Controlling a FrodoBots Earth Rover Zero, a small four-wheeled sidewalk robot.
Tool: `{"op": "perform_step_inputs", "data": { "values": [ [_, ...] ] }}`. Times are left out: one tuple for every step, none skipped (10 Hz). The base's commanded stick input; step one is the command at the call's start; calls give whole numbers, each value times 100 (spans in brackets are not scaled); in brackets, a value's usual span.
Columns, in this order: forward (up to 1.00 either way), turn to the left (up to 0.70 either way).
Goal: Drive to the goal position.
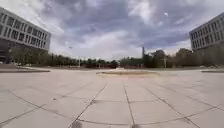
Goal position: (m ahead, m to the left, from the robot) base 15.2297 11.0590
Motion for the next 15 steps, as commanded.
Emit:
{"op": "perform_step_inputs", "data": {
  "values": [
    [70,0],
    [70,0],
    [70,-1],
    [70,-1],
    [70,0],
    [70,0],
    [70,0],
    [70,0],
    [70,0],
    [70,0],
    [70,0],
    [70,-1],
    [70,-17],
    [70,-33],
    [70,-17]
  ]
}}
